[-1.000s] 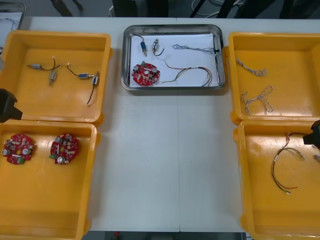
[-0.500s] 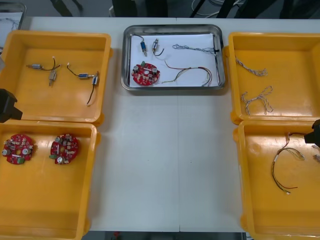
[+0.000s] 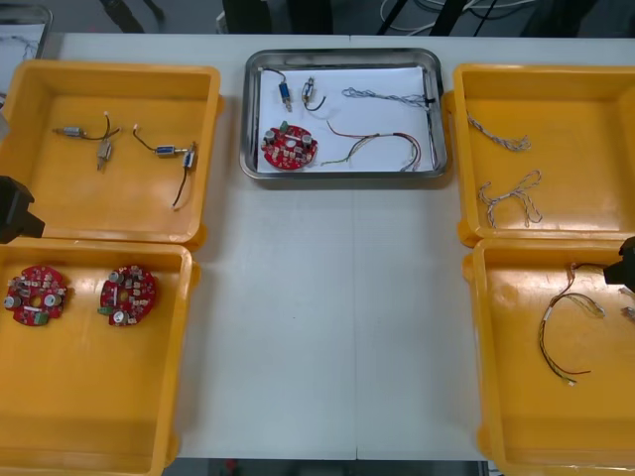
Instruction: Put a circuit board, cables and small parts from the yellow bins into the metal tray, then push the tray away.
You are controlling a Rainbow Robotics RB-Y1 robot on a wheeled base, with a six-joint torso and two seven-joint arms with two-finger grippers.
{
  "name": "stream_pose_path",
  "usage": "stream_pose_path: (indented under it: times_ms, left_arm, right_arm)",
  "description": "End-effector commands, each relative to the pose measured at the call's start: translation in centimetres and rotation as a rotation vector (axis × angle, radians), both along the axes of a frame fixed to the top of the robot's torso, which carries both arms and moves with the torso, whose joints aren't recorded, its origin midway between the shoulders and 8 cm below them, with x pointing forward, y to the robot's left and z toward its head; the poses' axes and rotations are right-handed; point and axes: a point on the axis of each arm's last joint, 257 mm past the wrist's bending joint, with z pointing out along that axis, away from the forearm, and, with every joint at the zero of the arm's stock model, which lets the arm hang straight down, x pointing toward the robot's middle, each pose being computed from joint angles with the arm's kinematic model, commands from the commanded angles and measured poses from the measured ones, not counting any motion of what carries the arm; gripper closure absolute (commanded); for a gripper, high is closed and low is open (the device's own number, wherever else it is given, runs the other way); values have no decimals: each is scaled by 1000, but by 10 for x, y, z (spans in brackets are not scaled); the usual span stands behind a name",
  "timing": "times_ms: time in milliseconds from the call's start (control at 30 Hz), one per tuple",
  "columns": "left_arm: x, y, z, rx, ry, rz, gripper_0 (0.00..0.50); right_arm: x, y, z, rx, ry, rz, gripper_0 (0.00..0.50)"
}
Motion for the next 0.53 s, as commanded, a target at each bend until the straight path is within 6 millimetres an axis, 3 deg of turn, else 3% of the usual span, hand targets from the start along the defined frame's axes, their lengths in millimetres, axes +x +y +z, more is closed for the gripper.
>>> stream_pose_path:
  times_ms: [33, 533]
  left_arm:
    - [-3, 7, 0, 6, -3, -2, 0]
    - [-3, 7, 0, 6, -3, -2, 0]
  right_arm:
    - [6, -14, 21, -43, -40, -2, 0]
    - [6, -14, 21, -43, -40, -2, 0]
